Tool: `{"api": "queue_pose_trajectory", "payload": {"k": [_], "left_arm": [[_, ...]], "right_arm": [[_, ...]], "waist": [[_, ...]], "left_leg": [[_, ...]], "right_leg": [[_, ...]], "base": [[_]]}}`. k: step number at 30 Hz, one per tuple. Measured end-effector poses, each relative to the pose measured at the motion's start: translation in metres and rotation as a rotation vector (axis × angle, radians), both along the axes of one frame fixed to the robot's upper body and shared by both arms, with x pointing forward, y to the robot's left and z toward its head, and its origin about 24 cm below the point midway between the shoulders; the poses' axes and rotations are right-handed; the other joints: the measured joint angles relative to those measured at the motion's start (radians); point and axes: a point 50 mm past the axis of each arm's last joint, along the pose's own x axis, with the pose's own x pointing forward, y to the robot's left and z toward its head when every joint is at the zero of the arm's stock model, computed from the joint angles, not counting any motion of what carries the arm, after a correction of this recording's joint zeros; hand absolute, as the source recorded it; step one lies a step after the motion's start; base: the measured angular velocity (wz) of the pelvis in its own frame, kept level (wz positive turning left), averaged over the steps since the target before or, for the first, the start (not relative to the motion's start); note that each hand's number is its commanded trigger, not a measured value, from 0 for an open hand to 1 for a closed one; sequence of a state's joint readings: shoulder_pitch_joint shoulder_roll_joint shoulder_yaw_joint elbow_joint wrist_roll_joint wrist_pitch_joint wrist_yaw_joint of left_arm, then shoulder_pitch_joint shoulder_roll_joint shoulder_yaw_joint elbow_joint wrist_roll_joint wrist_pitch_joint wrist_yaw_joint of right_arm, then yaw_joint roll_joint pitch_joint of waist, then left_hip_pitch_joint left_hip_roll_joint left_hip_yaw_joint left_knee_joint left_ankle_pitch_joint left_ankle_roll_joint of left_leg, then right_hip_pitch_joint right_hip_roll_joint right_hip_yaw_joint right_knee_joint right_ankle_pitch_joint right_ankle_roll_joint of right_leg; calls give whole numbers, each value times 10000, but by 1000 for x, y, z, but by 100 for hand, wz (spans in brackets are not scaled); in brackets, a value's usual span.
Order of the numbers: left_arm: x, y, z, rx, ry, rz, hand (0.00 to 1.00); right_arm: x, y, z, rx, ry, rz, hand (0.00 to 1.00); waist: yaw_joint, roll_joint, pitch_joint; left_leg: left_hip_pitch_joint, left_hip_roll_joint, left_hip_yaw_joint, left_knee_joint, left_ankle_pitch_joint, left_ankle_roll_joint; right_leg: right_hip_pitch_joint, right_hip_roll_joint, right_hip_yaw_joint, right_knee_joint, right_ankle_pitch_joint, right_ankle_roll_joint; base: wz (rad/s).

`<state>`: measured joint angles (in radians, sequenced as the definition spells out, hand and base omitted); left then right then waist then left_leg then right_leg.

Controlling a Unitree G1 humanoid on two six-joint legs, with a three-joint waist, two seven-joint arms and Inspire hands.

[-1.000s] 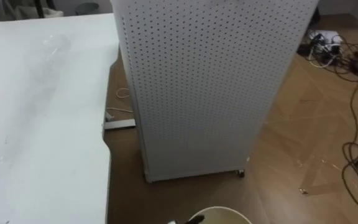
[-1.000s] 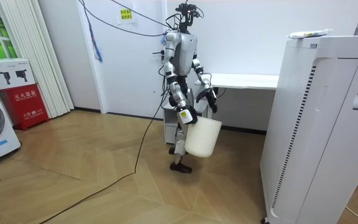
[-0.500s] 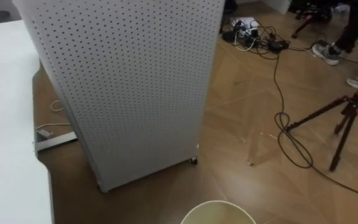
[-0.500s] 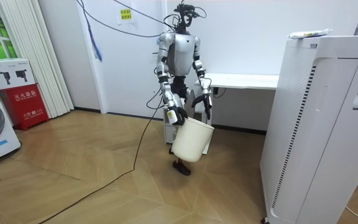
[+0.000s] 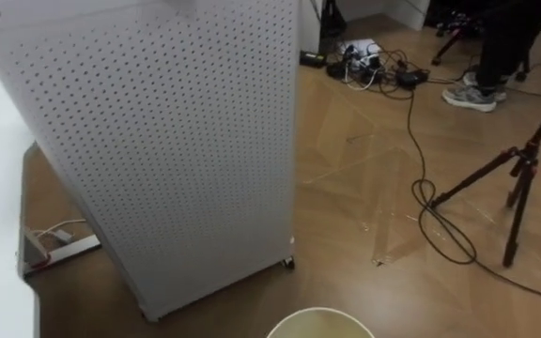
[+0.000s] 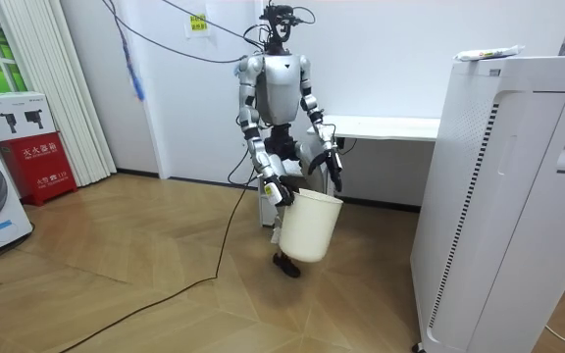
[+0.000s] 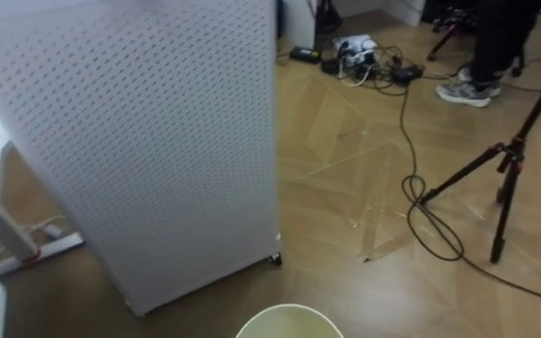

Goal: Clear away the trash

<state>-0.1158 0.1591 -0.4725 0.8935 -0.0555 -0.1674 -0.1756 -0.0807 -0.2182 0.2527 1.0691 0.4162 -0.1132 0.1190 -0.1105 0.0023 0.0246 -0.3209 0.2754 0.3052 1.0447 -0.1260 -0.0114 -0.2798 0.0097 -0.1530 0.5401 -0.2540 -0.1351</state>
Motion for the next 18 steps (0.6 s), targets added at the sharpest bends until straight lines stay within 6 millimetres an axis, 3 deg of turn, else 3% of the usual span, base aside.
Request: {"api": "queue_pose_trajectory", "payload": {"k": [1, 3, 4, 6, 9, 11, 12, 18], "left_arm": [[0, 0, 0, -8, -50, 13, 0], [-4, 3, -2, 38, 14, 194, 0], [-4, 3, -2, 47, 17, 205, 0], [-7, 4, -3, 87, 42, 263, 0], [-5, 9, -2, 147, -126, 554, 0], [-5, 10, -1, 199, -209, 606, 0], [-5, 12, -1, 242, -238, 611, 0], [-10, 19, -3, 457, -183, 600, 0]], "right_arm": [[-1, -1, 0, -72, 23, 21, 100], [-1, -2, 0, -299, 51, 129, 100], [-1, -3, 0, -321, 46, 111, 100], [-4, -4, -1, -423, 99, 19, 100], [-6, -1, -2, -502, 30, 69, 100], [-10, 0, -4, -537, 149, 90, 100], [-13, 1, -5, -577, 221, 179, 100], [-19, 3, -6, -575, 249, 368, 100]], "waist": [[27, -41, 23], [256, -150, 21], [276, -152, 22], [339, -162, 17], [316, -188, -35], [315, -258, -56], [327, -327, -63], [407, -297, -107]], "left_leg": [[-113, -123, -73, -160, -158, -15], [-348, -509, -89, -1745, -655, -283], [-353, -598, -140, -2296, -694, -351], [-191, -1035, -594, -4368, -651, -417], [314, -1244, -720, -5843, -456, -599], [807, -1364, -758, -6368, -244, -544], [1004, -1496, -759, -6565, -250, -528], [1405, -1672, -762, -6720, -358, -360]], "right_leg": [[34, -3, 69, 3, -23, -15], [68, -86, 156, -35, -42, -90], [62, -85, 153, -49, -53, -98], [202, -88, 159, -268, -56, -100], [360, -82, 150, -488, -102, -17], [588, -99, 145, -664, -153, 98], [777, -125, 146, -873, -124, 165], [1450, -176, 190, -1762, 25, 468]], "base": [[-16], [-29], [-16], [-6], [0], [6], [5], [-1]]}}
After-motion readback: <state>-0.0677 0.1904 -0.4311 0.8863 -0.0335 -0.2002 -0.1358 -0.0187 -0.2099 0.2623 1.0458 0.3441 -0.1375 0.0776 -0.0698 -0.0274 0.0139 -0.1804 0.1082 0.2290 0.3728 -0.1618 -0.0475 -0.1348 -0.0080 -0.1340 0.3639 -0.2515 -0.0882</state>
